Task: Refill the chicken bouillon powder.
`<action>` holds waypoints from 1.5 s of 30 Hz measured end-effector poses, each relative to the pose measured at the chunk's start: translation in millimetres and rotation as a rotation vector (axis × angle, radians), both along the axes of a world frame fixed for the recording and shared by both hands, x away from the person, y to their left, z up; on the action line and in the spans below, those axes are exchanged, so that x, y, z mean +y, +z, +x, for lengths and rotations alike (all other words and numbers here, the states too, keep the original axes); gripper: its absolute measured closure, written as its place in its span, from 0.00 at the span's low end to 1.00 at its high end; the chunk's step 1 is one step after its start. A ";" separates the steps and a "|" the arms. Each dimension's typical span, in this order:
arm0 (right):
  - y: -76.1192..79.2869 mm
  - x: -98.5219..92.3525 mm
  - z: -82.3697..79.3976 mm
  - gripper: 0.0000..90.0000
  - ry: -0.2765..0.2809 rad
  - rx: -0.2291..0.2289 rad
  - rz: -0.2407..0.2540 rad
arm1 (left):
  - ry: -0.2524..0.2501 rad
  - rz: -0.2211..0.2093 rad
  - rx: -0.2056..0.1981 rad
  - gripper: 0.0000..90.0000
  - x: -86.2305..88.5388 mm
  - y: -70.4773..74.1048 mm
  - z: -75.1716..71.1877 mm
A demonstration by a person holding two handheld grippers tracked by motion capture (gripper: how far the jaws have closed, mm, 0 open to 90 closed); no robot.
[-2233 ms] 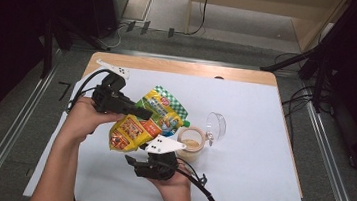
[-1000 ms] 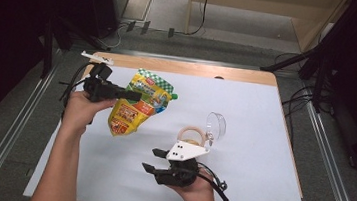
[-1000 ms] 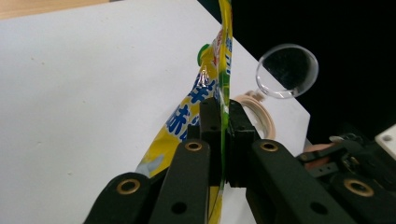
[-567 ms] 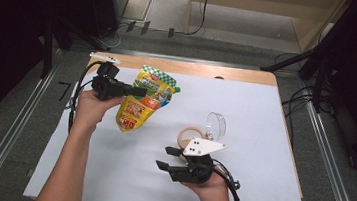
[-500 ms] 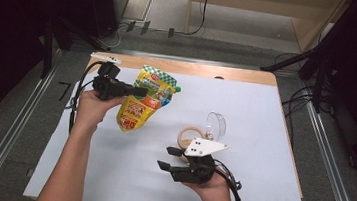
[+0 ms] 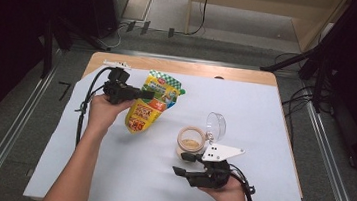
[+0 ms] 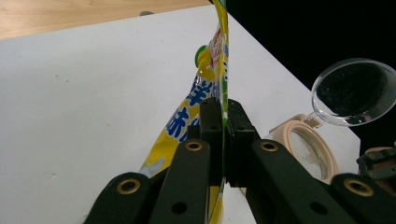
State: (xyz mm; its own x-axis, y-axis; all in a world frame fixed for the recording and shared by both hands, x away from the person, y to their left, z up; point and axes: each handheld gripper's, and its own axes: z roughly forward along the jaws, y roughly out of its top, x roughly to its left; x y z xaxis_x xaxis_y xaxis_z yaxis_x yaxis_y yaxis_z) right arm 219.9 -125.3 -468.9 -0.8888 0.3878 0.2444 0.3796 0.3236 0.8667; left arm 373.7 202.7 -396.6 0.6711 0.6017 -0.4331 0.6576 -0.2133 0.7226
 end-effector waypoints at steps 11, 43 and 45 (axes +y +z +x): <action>0.4 -11.1 1.8 0.54 -0.028 -0.015 -0.043 | -0.002 0.024 0.004 0.98 11.5 1.7 -5.7; 3.1 -0.8 6.4 0.54 0.008 -0.039 -0.069 | -0.030 0.025 0.009 0.88 40.8 3.2 -30.0; 3.4 -0.2 7.3 0.54 0.012 -0.031 -0.066 | -0.037 0.016 0.010 0.87 43.3 3.3 -31.4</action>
